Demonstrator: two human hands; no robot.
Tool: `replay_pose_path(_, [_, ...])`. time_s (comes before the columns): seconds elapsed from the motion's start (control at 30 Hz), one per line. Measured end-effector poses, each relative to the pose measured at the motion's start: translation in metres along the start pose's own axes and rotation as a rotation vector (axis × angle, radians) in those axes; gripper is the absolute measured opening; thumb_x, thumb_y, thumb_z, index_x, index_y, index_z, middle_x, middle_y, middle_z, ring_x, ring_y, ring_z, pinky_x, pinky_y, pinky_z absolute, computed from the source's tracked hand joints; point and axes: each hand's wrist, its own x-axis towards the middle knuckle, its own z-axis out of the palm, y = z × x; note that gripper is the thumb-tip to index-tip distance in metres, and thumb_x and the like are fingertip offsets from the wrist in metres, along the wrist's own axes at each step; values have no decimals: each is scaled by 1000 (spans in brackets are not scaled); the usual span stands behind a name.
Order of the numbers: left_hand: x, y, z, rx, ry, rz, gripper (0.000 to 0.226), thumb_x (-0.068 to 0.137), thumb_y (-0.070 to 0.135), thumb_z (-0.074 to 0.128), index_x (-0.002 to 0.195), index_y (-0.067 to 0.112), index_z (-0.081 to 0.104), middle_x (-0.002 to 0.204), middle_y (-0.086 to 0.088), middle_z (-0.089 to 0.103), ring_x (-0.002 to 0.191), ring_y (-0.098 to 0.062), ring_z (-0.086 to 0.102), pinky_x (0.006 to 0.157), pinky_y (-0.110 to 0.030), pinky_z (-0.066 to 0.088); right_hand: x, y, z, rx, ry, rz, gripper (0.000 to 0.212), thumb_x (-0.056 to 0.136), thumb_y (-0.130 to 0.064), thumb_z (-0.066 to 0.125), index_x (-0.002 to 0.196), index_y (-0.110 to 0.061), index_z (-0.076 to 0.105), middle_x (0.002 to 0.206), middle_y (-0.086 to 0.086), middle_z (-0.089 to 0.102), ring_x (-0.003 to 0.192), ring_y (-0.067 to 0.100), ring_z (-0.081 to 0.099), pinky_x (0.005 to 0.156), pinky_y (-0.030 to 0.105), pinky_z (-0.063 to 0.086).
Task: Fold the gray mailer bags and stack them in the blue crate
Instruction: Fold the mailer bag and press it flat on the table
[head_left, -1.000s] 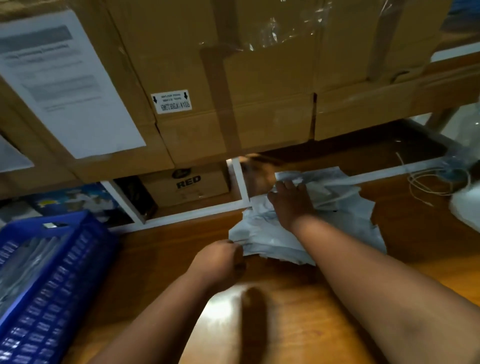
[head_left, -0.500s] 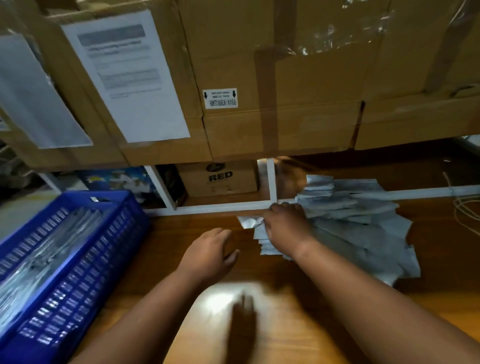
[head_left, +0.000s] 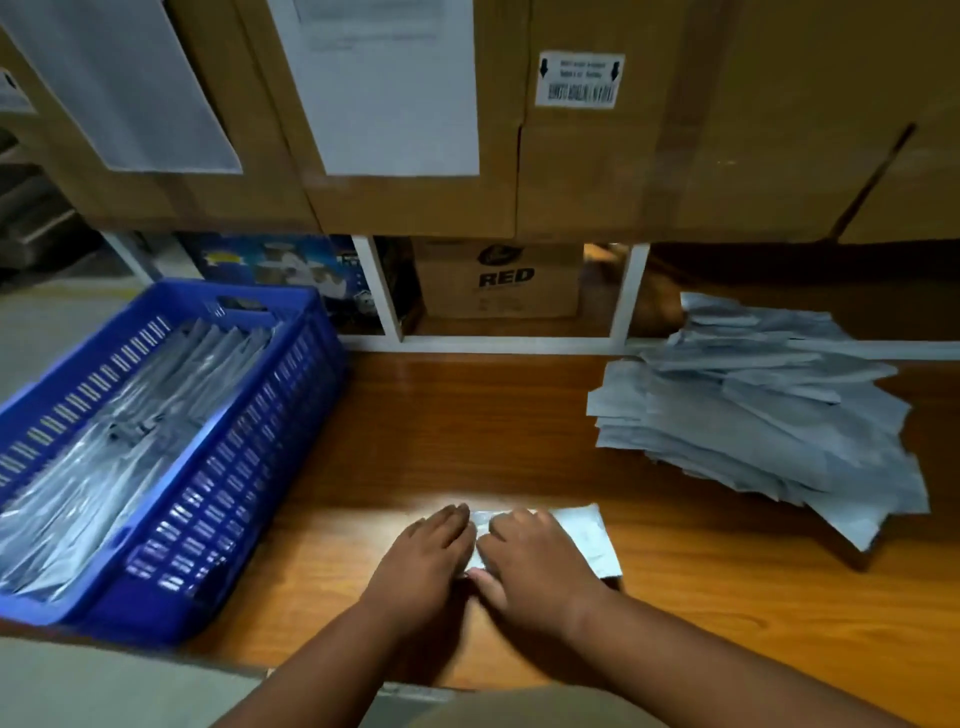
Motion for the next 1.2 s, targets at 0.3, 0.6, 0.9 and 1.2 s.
replay_pose_path(0.3, [-24,-20,13,85,-5,115,88,103,65,32,171,17,3,177,-6,-10,163,-20,-15,131,-50,-1,-21,-23,21,36,-82,240,59,107,-56,36,157,-25,43,169,11,37,157,32,32,130,57,20])
replay_pose_path(0.6, [3,0,27,16,68,-25,70,110,48,20,170,12,14,177,-12,4,165,-24,-2,132,-50,13,11,-17,34,-38,-162,328,70,107,-49,26,167,-14,31,176,15,19,164,32,13,132,55,9])
replay_pose_path(0.9, [6,0,34,42,89,-24,74,108,44,28,170,11,6,177,-15,-1,165,-27,-6,132,-51,9,15,-20,42,-74,-181,338,72,107,-47,28,170,-14,18,178,16,9,165,32,5,132,54,8])
replay_pose_path(1.2, [6,1,33,61,89,-14,76,107,43,28,170,11,3,178,-15,1,164,-28,-6,131,-53,9,15,-18,43,-41,-164,344,71,106,-47,32,170,-18,22,178,12,13,164,33,7,130,60,10])
